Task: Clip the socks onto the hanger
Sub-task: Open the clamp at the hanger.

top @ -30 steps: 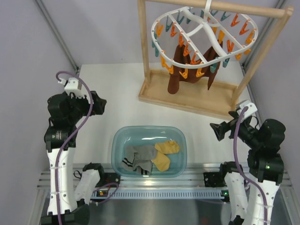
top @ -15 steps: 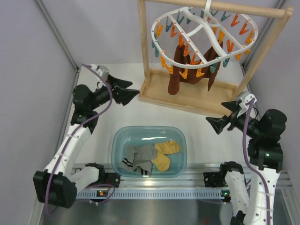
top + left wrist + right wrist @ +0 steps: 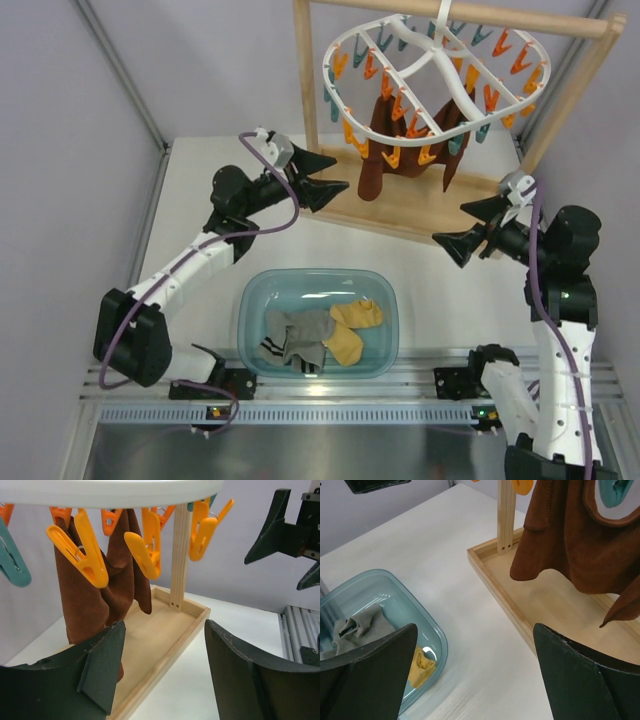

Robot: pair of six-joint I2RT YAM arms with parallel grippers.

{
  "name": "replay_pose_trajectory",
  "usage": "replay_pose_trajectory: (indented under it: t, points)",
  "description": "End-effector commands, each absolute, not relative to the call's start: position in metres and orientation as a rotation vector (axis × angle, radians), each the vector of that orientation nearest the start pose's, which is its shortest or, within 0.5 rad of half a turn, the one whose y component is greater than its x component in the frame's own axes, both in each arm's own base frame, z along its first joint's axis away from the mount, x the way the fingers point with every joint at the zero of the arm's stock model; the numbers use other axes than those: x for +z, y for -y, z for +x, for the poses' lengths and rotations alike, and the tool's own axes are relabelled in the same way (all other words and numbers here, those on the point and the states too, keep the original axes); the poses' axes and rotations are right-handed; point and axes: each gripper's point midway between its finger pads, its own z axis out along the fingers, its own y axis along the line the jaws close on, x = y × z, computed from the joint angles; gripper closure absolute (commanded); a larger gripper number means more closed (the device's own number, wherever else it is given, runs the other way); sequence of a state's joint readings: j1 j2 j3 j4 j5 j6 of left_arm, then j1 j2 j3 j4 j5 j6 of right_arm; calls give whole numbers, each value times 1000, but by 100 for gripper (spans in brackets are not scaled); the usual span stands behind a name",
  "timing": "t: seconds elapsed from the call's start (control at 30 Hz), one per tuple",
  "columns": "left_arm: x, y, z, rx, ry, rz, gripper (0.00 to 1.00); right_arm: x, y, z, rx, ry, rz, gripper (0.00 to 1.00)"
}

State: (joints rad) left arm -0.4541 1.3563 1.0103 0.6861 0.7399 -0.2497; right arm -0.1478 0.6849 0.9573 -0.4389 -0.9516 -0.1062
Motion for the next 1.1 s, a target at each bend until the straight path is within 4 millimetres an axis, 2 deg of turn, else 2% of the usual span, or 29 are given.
replay_pose_trajectory:
  t: [0.0,0.03,0.1,0.13,0.17,0.3,0.5,0.7,0.77,0.9,0.97,1.07]
  points:
    - [419,301,321,-1007,-947,787,31,357,-118,222,619,-1489,-719,2]
    - [413,307,326,-1015,-956,790,31,355,-119,223,623,-1492,-723,2]
    - [419,312,329,-1022,-922,800,32,355,-121,224,626,-1488,-729,2]
    - [414,317,332,-1034,-924,810,32,355,-122,225,626,-1487,-734,2]
    - [420,319,333,-1036,-907,809,32,354,-122,226,622,-1490,-734,2]
    - [417,330,345,-1065,-915,806,33,354,-123,229,607,-1484,-754,2]
    - [420,341,343,-1080,-872,837,34,354,-125,232,609,-1489,-757,2]
    - [427,344,341,-1082,-854,828,37,366,-131,231,629,-1467,-735,4]
    - [428,344,337,-1082,-847,833,39,368,-138,229,650,-1465,-746,5]
    - [427,343,336,-1077,-872,833,52,381,-149,227,692,-1439,-732,6]
    - [427,342,336,-1075,-881,833,55,389,-152,230,693,-1413,-722,7]
    - [425,341,336,-1065,-898,833,70,398,-162,233,738,-1398,-688,10]
